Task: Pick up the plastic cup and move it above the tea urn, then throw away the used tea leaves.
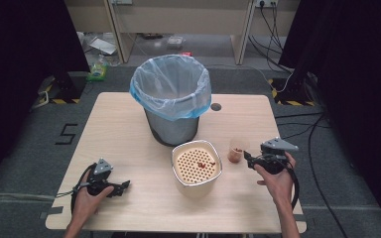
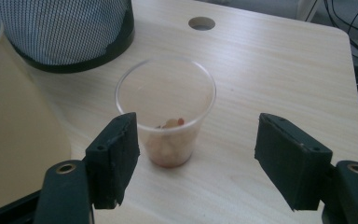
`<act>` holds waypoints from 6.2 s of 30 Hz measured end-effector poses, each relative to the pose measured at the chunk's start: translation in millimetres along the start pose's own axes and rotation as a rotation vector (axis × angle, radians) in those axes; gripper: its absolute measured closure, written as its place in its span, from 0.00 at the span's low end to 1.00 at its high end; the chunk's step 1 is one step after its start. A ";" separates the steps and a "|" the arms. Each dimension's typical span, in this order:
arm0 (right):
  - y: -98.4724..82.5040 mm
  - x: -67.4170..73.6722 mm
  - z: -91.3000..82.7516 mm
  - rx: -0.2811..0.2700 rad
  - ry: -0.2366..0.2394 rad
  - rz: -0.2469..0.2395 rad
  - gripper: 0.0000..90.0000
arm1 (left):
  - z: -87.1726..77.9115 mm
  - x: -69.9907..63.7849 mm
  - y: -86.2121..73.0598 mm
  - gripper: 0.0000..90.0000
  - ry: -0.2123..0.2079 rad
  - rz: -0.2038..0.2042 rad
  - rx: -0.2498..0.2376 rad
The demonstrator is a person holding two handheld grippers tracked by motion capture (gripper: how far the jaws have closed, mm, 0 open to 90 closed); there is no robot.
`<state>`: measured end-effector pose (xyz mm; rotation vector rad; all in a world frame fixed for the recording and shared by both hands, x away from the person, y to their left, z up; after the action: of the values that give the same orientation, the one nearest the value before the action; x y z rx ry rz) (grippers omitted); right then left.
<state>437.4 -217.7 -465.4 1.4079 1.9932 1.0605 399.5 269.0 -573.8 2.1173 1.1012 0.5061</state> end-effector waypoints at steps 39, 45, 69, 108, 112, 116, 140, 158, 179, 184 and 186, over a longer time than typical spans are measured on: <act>17.7 -7.4 56.6 0.085 0.016 -0.016 0.70 | 0.0 0.0 0.0 0.00 0.000 0.000 0.000; 12.8 -6.5 69.1 0.115 0.027 -0.033 0.76 | 0.1 0.0 0.0 0.00 0.000 -0.001 -0.001; 36.6 -3.0 43.5 -0.091 0.005 -0.128 0.96 | 0.0 0.0 0.0 0.00 0.000 0.000 0.000; 83.3 147.2 -32.2 -0.561 -0.212 -0.833 0.96 | 0.1 0.0 0.1 0.00 0.000 0.000 -0.001; 76.3 153.2 -26.4 -0.558 -0.210 -0.856 0.96 | 0.1 0.0 0.1 0.00 0.000 0.000 0.000; 70.5 155.1 -25.8 -0.595 -0.305 -0.951 0.97 | 0.1 0.0 0.1 0.00 0.000 0.000 0.000; 69.5 170.9 -28.9 -0.712 -0.482 -1.220 0.97 | 0.1 0.0 0.1 0.00 0.000 0.000 0.000; 68.6 184.4 -23.6 -0.748 -0.523 -1.292 0.97 | 0.0 -0.1 0.1 0.00 0.001 0.000 0.000; 76.1 184.5 -27.1 -0.778 -0.562 -1.315 0.97 | 0.0 -0.1 0.0 0.00 0.001 0.001 0.000; 77.5 185.8 -29.3 -0.785 -0.562 -1.314 0.97 | 0.1 -0.1 0.1 0.00 0.001 0.000 0.000; 80.6 185.2 -30.3 -0.784 -0.563 -1.297 0.97 | 0.0 0.0 0.0 0.00 0.001 0.000 0.000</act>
<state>393.9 -40.9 -372.9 -0.1158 1.3204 0.5569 399.5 268.9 -573.8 2.1174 1.1014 0.5078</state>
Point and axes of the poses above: each handheld gripper's, and its own axes: z roughly forward along the jaws, y roughly out of its top, x roughly to its left, the point moved 7 cm from there along z, roughly forward along the jaws, and after that the axes turned 4 degrees about z, right-handed, at the moved point
